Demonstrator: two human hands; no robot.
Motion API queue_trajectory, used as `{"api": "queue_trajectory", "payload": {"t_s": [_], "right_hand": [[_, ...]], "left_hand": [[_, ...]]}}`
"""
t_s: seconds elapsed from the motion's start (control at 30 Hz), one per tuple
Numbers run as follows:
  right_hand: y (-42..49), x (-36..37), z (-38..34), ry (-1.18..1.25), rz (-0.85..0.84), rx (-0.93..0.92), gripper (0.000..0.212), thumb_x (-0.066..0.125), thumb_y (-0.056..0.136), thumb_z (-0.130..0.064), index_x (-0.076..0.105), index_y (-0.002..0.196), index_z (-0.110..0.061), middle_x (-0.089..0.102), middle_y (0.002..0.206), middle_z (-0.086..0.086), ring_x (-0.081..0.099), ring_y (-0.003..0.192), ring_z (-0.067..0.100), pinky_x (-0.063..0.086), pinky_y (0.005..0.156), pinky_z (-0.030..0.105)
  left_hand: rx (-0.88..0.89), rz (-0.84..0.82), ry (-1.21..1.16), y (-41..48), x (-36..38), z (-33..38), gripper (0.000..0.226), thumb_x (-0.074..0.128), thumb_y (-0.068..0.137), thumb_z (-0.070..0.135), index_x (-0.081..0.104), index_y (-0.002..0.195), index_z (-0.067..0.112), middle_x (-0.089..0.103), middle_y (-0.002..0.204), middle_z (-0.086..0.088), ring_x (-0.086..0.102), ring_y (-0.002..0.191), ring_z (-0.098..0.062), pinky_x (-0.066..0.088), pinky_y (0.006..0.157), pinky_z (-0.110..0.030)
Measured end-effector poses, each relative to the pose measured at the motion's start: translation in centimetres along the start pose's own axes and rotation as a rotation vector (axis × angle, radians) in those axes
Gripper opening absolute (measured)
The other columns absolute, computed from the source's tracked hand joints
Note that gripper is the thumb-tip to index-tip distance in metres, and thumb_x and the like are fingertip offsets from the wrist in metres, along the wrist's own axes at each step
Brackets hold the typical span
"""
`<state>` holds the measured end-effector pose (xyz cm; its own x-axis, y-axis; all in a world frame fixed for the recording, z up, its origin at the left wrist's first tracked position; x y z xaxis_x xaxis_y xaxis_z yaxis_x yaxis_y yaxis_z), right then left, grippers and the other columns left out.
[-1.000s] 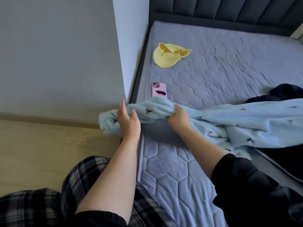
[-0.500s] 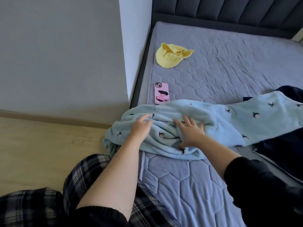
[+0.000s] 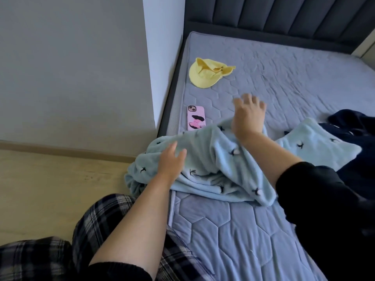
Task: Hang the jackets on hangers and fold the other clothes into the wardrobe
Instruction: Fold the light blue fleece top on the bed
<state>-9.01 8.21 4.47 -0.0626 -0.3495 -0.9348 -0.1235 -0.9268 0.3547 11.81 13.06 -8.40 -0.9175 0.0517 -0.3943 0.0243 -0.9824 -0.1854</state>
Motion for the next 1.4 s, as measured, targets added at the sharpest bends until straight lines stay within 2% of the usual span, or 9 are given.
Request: {"api": "queue_trajectory", "payload": {"t_s": [0.07, 0.2, 0.43, 0.7, 0.77, 0.9, 1.0, 1.17, 1.4], "right_hand": [[-0.1, -0.4, 0.0, 0.07, 0.233, -0.039, 0.043, 0.051, 0.074, 0.005, 0.058, 0.116, -0.004, 0.054, 0.118, 0.019, 0.051, 0.103, 0.039, 0.038, 0.084, 0.044], [-4.4, 4.0, -1.7, 0.142, -0.316, -0.125, 0.021, 0.045, 0.092, -0.021, 0.059, 0.103, -0.011, 0.064, 0.099, 0.013, 0.06, 0.091, 0.035, 0.04, 0.067, 0.035], [-12.7, 10.2, 1.7, -0.126, -0.758, -0.208, 0.091, 0.057, 0.08, -0.059, 0.011, 0.151, -0.023, 0.031, 0.145, 0.008, 0.029, 0.134, 0.029, 0.03, 0.109, 0.042], [-7.6, 8.0, 3.4, 0.679, -0.268, 0.263, 0.035, 0.036, 0.1, -0.026, 0.058, 0.114, -0.004, 0.055, 0.124, 0.017, 0.048, 0.117, 0.033, 0.037, 0.1, 0.039], [-6.5, 7.4, 3.1, 0.624, -0.237, 0.271, 0.035, 0.038, 0.098, -0.017, 0.054, 0.126, -0.003, 0.05, 0.132, 0.016, 0.043, 0.124, 0.032, 0.031, 0.106, 0.038], [-6.7, 7.5, 0.8, 0.484, -0.313, 0.104, 0.058, 0.052, 0.083, -0.009, 0.041, 0.141, -0.007, 0.04, 0.142, 0.013, 0.033, 0.131, 0.032, 0.024, 0.112, 0.037], [-8.1, 9.1, -0.8, 0.496, -0.552, -0.057, 0.061, 0.052, 0.081, -0.001, 0.042, 0.14, -0.008, 0.044, 0.14, 0.013, 0.038, 0.131, 0.03, 0.029, 0.108, 0.031], [-10.4, 11.3, 0.7, 0.55, -0.901, -0.031, 0.08, 0.068, 0.08, -0.012, 0.028, 0.149, -0.016, 0.043, 0.144, 0.007, 0.043, 0.13, 0.025, 0.033, 0.101, 0.026], [-10.5, 12.0, 1.1, 0.514, -0.751, 0.03, 0.028, 0.048, 0.079, 0.003, 0.068, 0.09, -0.013, 0.065, 0.085, 0.008, 0.057, 0.086, 0.022, 0.046, 0.075, 0.03]], "left_hand": [[0.039, -0.078, 0.209, 0.0, 0.8, -0.4, 0.068, 0.052, 0.09, 0.044, 0.033, 0.148, 0.014, 0.027, 0.156, -0.008, 0.019, 0.145, -0.022, 0.016, 0.118, -0.039], [0.125, -0.34, 0.557, -1.0, 2.8, -0.9, 0.072, 0.062, 0.082, 0.052, 0.037, 0.145, 0.028, 0.021, 0.158, 0.0, 0.01, 0.146, -0.022, 0.015, 0.117, -0.046], [0.316, -0.285, 1.061, -2.1, 4.7, -2.9, 0.051, 0.071, 0.076, 0.036, 0.051, 0.121, 0.024, 0.035, 0.137, 0.0, 0.027, 0.134, -0.025, 0.029, 0.106, -0.045], [-0.51, 0.301, -0.641, 0.2, -2.4, -1.1, 0.037, 0.047, 0.095, 0.016, 0.054, 0.128, 0.0, 0.056, 0.131, -0.017, 0.054, 0.121, -0.034, 0.04, 0.077, -0.029], [-0.627, 0.368, -0.718, 0.1, -4.1, -2.2, 0.04, 0.044, 0.096, 0.018, 0.049, 0.133, 0.002, 0.052, 0.137, -0.016, 0.051, 0.125, -0.032, 0.041, 0.079, -0.032], [-0.556, 0.549, -0.27, -0.7, -5.3, -2.3, 0.037, 0.04, 0.097, 0.011, 0.05, 0.131, 0.003, 0.052, 0.133, -0.017, 0.05, 0.122, -0.035, 0.041, 0.092, -0.036], [-0.045, 0.635, 0.081, -0.9, -4.6, 1.1, 0.037, 0.044, 0.083, -0.004, 0.063, 0.113, 0.006, 0.061, 0.115, -0.016, 0.052, 0.108, -0.034, 0.038, 0.086, -0.036], [0.734, 0.207, 0.593, -3.3, 1.5, 4.3, 0.021, 0.045, 0.071, 0.016, 0.064, 0.064, 0.011, 0.063, 0.063, -0.003, 0.056, 0.067, -0.03, 0.04, 0.06, -0.031], [0.35, -0.163, 1.078, -3.0, 4.5, 0.0, 0.065, 0.05, 0.077, 0.069, 0.052, 0.126, 0.025, 0.053, 0.132, 0.003, 0.039, 0.128, -0.022, 0.012, 0.11, -0.055]]}}
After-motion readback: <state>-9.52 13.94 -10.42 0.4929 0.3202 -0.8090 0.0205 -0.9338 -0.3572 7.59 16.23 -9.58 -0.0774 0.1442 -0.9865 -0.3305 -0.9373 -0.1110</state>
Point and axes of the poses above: each hand's wrist, its own y-axis towards the middle knuckle, its own x-axis out of the palm, z = x × y, the point moved 4 cm from there along y, towards the middle knuckle
